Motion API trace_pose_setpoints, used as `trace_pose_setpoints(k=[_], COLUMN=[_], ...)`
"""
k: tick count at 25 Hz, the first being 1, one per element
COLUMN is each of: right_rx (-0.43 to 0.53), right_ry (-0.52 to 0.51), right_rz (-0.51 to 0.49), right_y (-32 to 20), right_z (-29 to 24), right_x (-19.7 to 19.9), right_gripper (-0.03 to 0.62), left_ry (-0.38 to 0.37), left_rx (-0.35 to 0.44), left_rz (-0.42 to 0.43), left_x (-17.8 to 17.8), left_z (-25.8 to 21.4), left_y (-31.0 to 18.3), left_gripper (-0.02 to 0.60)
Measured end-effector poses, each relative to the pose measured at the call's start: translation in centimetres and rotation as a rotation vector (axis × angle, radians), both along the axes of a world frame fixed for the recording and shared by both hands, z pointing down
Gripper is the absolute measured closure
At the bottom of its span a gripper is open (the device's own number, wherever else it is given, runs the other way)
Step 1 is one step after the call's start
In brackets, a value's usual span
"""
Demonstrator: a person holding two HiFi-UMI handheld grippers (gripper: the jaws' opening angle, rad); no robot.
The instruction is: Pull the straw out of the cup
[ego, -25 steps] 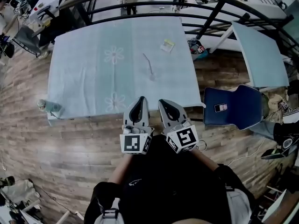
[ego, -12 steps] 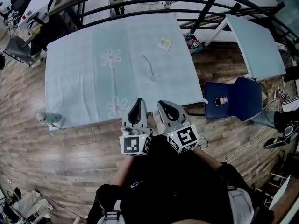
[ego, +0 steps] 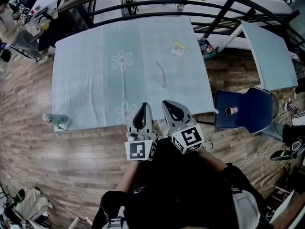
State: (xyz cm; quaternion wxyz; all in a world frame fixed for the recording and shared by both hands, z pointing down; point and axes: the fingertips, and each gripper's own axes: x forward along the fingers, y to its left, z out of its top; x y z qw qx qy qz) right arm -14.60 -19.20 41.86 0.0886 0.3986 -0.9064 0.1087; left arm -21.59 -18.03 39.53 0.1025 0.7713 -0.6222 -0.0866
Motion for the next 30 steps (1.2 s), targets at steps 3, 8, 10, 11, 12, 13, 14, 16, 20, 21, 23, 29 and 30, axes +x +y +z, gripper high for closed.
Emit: trace_pose_setpoints(k=[3, 8, 10, 11, 12, 13, 14, 16, 20, 21, 23, 29, 30], right_rx=[-0.014, -0.048, -0.056, -0.059, -0.062, -0.066, -0.071, -0.084, -0.126, -0.138, -0.162, -0.232, -0.239], right_ry=[-0.005, 0.001, 0.002, 0.004, 0.005, 0.007, 0.010, 0.020, 0.058, 0.071, 0.098, 0.149, 0.155], right_rz=[-0.006, -0.014, -0.010, -0.008, -0.006, -0.004, 0.000, 0.008, 0.025, 0.028, 0.030, 0.059, 0.067], right_y=[-1.7, -4.4, -5.7, -6.3, -6.8, -7.3, -7.8, -8.8, -10.5, -10.8, -11.5, -13.1, -13.4], right_z=[0.2, 1.1, 1.3, 1.4, 1.5, 1.7, 1.9, 2.5, 4.7, 5.4, 6.7, 10.0, 10.4], right_x=[-0.8, -1.3, -1.5, -1.5, -1.5, -1.5, -1.5, -1.1, 0.1, 0.3, 0.7, 1.6, 1.7], right_gripper=[0.586, 0.586, 0.586, 0.586, 0.586, 0.586, 0.586, 0.585, 0.586, 0.586, 0.586, 0.585, 0.585], left_ry=[-0.006, 0.002, -0.001, -0.001, 0.002, 0.006, 0.010, 0.015, 0.026, 0.027, 0.028, 0.018, 0.014], left_rx=[-0.008, -0.022, -0.027, -0.021, -0.011, -0.005, -0.007, -0.012, -0.010, -0.013, -0.019, -0.050, -0.053], left_rz=[-0.018, -0.036, -0.033, -0.031, -0.029, -0.027, -0.023, -0.013, 0.006, 0.012, 0.024, 0.051, 0.056], left_x=[-1.1, -1.8, -2.0, -2.1, -2.2, -2.2, -2.3, -2.0, -1.1, -0.9, -0.5, 0.4, 0.4], left_z=[0.1, 0.3, 0.2, 0.1, 0.0, -0.1, -0.1, -0.2, -0.1, 0.0, 0.2, 0.9, 1.0], left_y=[-1.4, -3.8, -4.9, -5.5, -6.1, -6.7, -7.3, -8.5, -10.6, -11.0, -11.8, -13.6, -13.9], left_gripper=[0.565, 0.565, 0.565, 0.565, 0.565, 0.565, 0.565, 0.565, 0.565, 0.565, 0.565, 0.565, 0.565])
